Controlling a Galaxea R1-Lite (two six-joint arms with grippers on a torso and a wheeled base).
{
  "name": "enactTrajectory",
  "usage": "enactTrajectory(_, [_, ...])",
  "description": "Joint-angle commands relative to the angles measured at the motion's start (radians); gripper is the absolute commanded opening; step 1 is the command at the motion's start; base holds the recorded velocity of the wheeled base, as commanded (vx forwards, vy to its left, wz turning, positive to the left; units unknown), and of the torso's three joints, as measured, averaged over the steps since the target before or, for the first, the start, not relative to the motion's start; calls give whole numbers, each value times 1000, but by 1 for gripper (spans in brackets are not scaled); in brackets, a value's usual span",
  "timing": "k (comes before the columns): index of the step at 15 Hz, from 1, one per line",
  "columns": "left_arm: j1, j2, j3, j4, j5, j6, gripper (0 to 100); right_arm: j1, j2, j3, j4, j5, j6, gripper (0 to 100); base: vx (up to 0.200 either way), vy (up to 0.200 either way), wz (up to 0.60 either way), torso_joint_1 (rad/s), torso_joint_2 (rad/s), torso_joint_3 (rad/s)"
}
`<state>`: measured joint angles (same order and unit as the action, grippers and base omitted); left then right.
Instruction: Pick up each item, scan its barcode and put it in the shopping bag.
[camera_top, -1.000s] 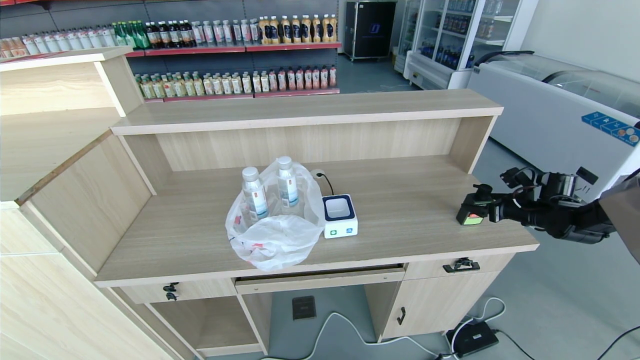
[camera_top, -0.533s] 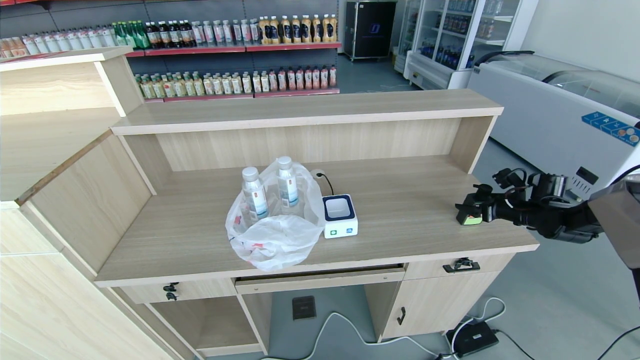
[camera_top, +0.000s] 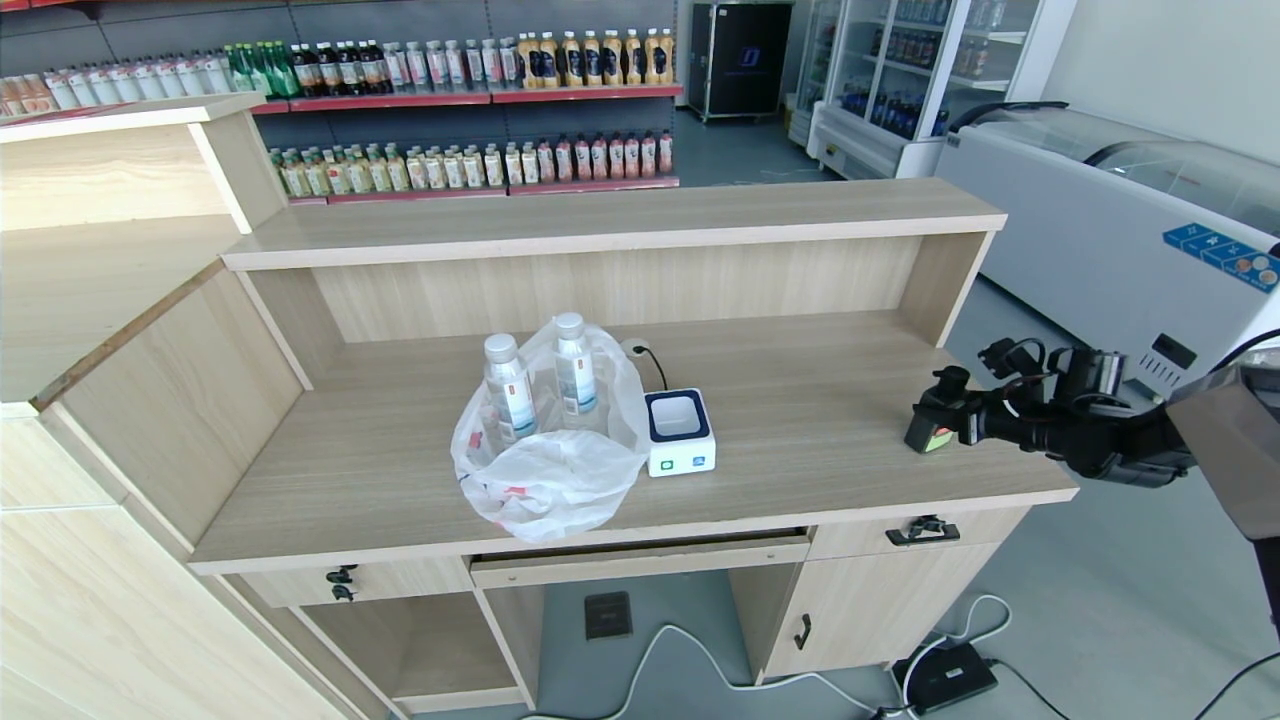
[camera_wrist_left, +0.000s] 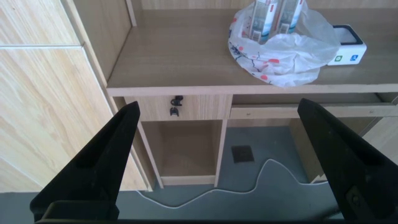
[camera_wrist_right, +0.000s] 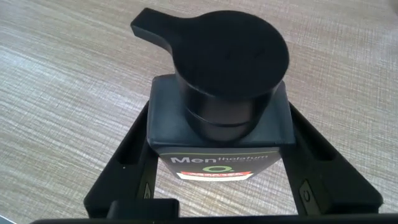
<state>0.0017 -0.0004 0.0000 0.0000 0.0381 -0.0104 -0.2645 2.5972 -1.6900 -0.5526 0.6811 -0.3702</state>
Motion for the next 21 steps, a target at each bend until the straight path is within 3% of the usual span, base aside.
enactTrajectory(1, [0, 0, 0, 0, 0, 0, 100, 1, -3, 3, -13, 0, -1, 0, 0, 0, 0, 0, 0, 0])
enactTrajectory(5, [0, 0, 0, 0, 0, 0, 100, 1, -65, 12, -58, 2, -9, 0, 0, 0, 0, 0, 0, 0])
enactTrajectory(7, [0, 0, 0, 0, 0, 0, 100, 37, -232, 92, -171, 5, -10, 0, 0, 0, 0, 0, 0, 0])
enactTrajectory(10, [0, 0, 0, 0, 0, 0, 100, 145, -471, 265, -495, 37, -58, 0, 0, 0, 0, 0, 0, 0])
enactTrajectory(13, [0, 0, 0, 0, 0, 0, 100, 264, -617, 523, -857, 152, -236, 0, 0, 0, 0, 0, 0, 0])
enactTrajectory(15, [0, 0, 0, 0, 0, 0, 100, 375, -692, 670, -1017, 233, -262, 0, 0, 0, 0, 0, 0, 0])
enactTrajectory(21, [0, 0, 0, 0, 0, 0, 100, 840, -841, 802, -1015, 275, -329, 0, 0, 0, 0, 0, 0, 0])
